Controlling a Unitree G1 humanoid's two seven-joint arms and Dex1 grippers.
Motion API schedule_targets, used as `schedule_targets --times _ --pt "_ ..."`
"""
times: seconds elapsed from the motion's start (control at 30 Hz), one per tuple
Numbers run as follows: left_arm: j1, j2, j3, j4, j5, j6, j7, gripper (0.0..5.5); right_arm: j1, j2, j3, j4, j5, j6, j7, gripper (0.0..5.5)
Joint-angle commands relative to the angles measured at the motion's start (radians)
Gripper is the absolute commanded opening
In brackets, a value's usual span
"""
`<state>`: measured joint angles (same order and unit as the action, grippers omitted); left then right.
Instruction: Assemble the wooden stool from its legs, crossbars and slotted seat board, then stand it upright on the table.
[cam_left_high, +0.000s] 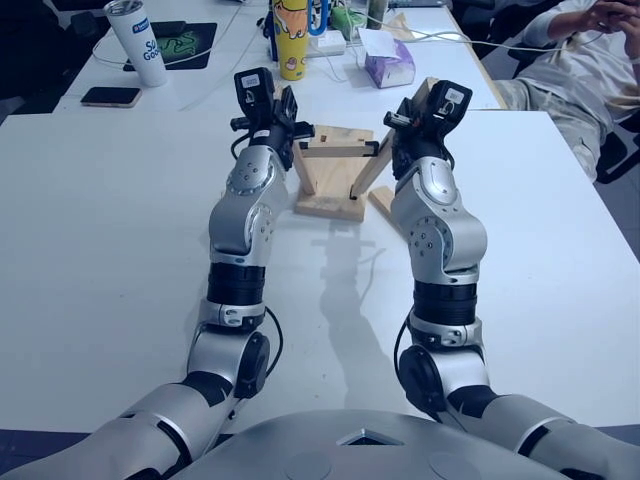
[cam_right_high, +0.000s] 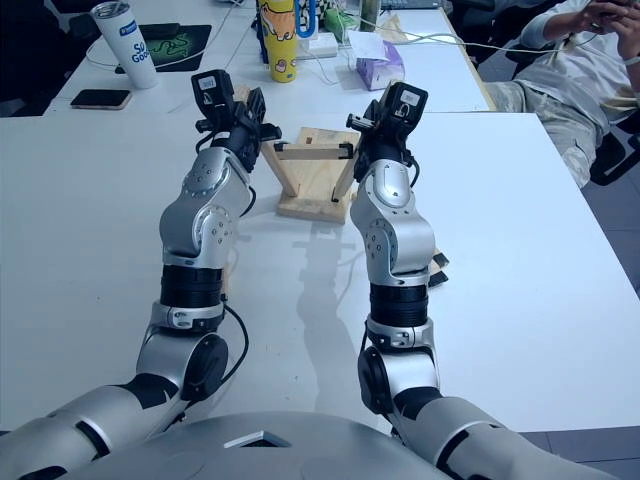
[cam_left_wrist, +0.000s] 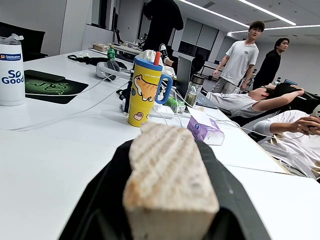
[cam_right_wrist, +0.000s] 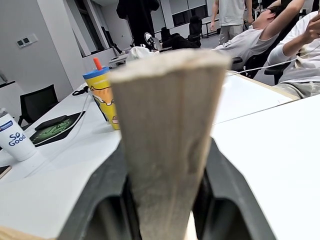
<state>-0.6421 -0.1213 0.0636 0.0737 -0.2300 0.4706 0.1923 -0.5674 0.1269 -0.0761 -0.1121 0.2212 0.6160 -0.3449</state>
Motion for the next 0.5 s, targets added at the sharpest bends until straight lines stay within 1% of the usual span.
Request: schedule_targets --times 0.03,0.2,0.37,0.5 --pt "0.022 -0.167 0.022 0.029 -0.127 -0.019 -0.030 1.04 0.059 0.015 0.035 0.102 0.020 0.146 0.063 1.02" --pt "0.056 -0.190 0.062 0.046 -0.214 -0.024 -0.066 1.06 0.046 0.008 0.042 0.123 0.010 0.155 0.091 1.02" --pt "0.079 -0.190 0.059 0.058 -0.232 -0.056 -0.102 1.08 0.049 0.001 0.036 0.140 0.002 0.161 0.101 1.02" --pt "0.068 -0.200 0.066 0.069 -0.244 -0.060 -0.090 1.10 0.051 0.002 0.043 0.160 -0.001 0.160 0.121 1.02"
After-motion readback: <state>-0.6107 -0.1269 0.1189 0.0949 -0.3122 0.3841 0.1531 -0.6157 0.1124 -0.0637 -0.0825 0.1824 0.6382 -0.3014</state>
